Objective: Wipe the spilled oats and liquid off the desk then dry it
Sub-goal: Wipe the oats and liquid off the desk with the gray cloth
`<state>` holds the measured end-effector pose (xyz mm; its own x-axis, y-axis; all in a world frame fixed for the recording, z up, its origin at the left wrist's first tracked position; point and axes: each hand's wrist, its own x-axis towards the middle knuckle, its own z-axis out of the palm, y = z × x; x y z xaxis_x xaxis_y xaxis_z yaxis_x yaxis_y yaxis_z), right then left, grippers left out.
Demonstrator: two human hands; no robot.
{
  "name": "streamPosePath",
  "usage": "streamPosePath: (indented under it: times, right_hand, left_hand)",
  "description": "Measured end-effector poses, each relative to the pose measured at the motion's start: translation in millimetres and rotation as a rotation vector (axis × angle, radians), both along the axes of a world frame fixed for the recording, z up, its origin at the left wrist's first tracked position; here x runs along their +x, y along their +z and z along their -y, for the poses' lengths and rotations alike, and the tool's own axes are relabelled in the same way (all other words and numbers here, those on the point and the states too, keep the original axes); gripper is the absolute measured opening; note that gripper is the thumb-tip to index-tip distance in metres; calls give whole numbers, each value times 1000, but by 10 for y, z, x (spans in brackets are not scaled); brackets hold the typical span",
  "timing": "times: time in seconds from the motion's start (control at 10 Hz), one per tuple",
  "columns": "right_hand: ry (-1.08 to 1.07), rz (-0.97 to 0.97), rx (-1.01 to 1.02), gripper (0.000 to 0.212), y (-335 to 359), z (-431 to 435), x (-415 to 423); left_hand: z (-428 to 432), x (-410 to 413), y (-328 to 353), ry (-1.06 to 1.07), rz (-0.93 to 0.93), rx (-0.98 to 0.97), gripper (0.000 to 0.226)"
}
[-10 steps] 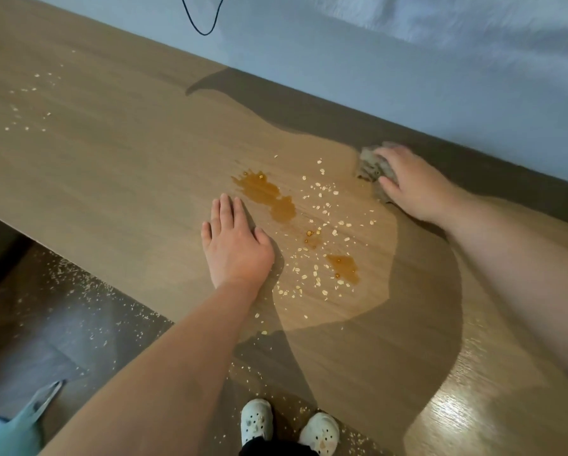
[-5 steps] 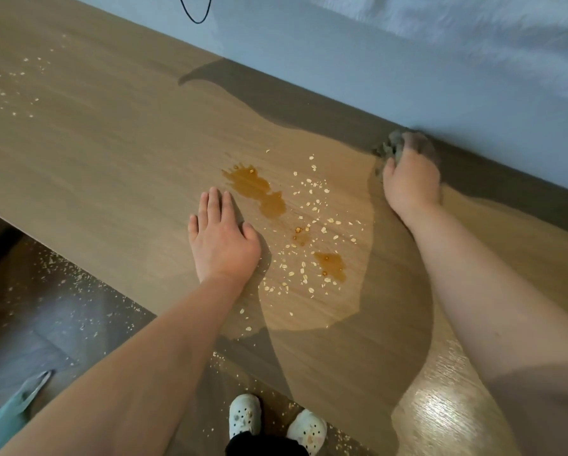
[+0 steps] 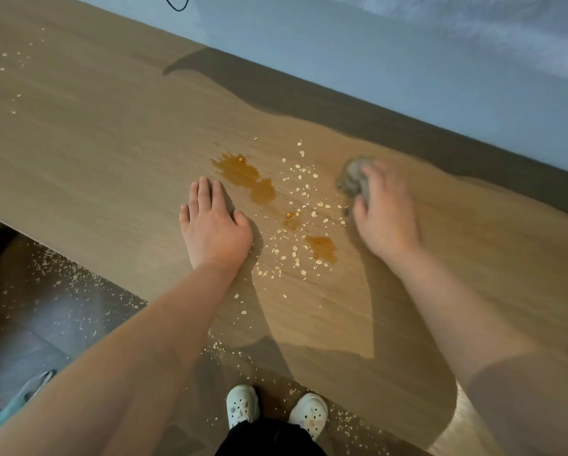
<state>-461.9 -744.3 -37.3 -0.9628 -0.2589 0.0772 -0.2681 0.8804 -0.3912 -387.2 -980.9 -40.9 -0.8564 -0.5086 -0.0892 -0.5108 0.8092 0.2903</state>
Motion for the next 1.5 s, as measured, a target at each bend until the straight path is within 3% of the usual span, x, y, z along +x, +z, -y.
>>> streamPosePath:
  times: [0.1, 0.2, 0.3, 0.4, 0.5, 0.6, 0.7, 0.8, 0.9, 1.0, 1.1, 1.2, 1.3, 1.4, 1.5]
  right_hand:
    - [71, 32, 65, 46, 34, -99, 86]
    - [-310, -12, -55, 46, 55, -431, -149]
    - [-337, -17, 12, 46, 33, -323, -41]
    - [46, 23, 142, 49, -2, -163, 309]
    - [22, -16, 238, 48, 50, -407, 268]
    - [-378, 27, 209, 47, 109, -564, 62]
    - [-252, 67, 94, 50, 117, -264, 233]
    - [102, 137, 160, 56, 119, -162, 552]
    - [-18, 102, 176, 64, 128, -481, 462]
    - [-376, 101, 88, 67, 112, -618, 418]
    - [-382, 52, 97, 59, 10, -237, 675]
    - [-181, 96, 162, 54, 5, -46, 894]
    - [-266, 80, 218, 53, 14, -275, 823]
    - [-463, 103, 126, 54, 62, -336, 659]
    - [-371, 136, 131, 57, 105, -52, 620]
  left_hand:
    - [0, -2, -2, 2, -7, 0, 63]
    - [-1, 0, -6, -2, -6, -7, 63]
    - [1, 1, -6, -7, -5, -13, 63]
    - [7, 1, -7, -7, 0, -9, 63]
    - [14, 5, -15, -7, -5, -12, 63]
    - [9, -3, -22, -4, -9, -12, 64]
    - [11, -3, -24, -8, -7, -17, 64]
    - [9, 1, -25, -7, -5, -14, 63]
    - [12, 2, -29, -14, -6, -9, 63]
    - [15, -4, -29, -20, -8, -8, 64]
    - [16, 2, -36, -28, -3, -8, 64]
    - [26, -1, -24, -32, -9, 12, 64]
    - [52, 30, 16, -70, 1, 54, 63]
    - [184, 55, 50, -177, 2, 123, 63]
    - [475, 184, 84, -392, -8, 174, 60]
